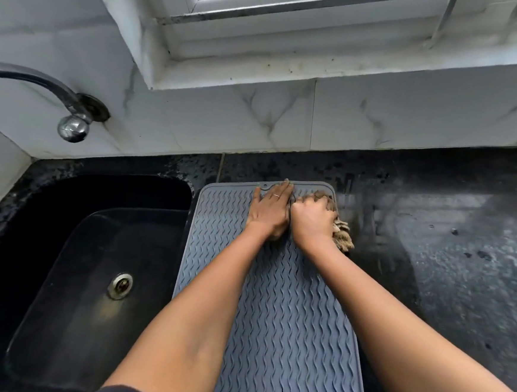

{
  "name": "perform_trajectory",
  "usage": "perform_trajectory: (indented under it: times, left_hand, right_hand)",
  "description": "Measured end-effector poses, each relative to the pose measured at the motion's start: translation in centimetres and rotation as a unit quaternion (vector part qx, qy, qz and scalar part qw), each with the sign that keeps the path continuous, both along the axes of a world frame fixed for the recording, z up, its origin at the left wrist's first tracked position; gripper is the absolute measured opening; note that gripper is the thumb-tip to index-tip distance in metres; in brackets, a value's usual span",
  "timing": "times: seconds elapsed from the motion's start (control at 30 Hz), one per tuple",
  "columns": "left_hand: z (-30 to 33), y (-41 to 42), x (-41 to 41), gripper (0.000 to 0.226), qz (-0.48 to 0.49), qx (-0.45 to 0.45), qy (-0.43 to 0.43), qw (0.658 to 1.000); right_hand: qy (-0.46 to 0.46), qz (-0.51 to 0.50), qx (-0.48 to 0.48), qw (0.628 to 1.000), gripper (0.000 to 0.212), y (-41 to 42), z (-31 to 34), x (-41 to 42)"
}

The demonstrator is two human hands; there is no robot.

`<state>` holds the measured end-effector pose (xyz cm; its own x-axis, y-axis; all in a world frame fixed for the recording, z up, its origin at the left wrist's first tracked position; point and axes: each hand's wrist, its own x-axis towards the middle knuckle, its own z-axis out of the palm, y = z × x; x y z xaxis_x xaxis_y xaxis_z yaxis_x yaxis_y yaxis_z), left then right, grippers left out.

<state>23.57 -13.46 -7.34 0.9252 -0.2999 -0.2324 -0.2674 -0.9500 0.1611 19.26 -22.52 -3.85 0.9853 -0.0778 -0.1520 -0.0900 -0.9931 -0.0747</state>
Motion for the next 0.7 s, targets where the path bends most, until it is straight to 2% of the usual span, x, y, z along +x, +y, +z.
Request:
perform_trajectory:
  times: [0.17, 0.3, 0.37, 0.43, 0.5, 0.63, 0.7]
  left_hand:
    - [0.2, 0.2, 0.1, 0.058, -0.007, 0.01, 0.013, 1.0]
    - [1.2, 0.0, 0.3, 0.067, -0.025, 0.029, 0.035, 0.999]
    - [2.0, -0.3, 0.2, 0.066, -0.044, 0.043, 0.016, 0.998]
    - [2.2, -0.2, -0.4, 0.055, -0.047, 0.04, -0.024, 0.998]
    - [1.8, 0.1, -1.2, 0.055, -0.035, 0.031, -0.038, 0.998]
    - [0.4, 0.5, -1.6, 0.056, -0.014, 0.03, -0.007, 0.999]
    - [0.1, 0.5, -1.3, 0.056, -0.004, 0.017, 0.001, 1.0]
  right_hand:
    - [-0.005, 0.022, 0.011, 1.0, 0.027, 0.4, 1.1, -2.2]
    - [0.039, 0.057, 0.012, 0.997, 0.028, 0.2, 3.2, -1.1]
    - [0.019, 0.05, 0.019, 0.998, 0.028, -0.2, 4.3, 0.1]
    - [-0.042, 0.034, 0.027, 0.998, 0.026, -0.6, 4.8, 1.0]
    - [-0.07, 0.023, 0.045, 0.996, 0.028, -1.2, 4.4, 2.0]
    - [-0.006, 0.02, 0.089, 0.996, 0.031, -2.0, 1.7, 2.0]
    - [-0.047, 0.011, 0.077, 0.996, 0.03, -1.3, 0.2, 0.4]
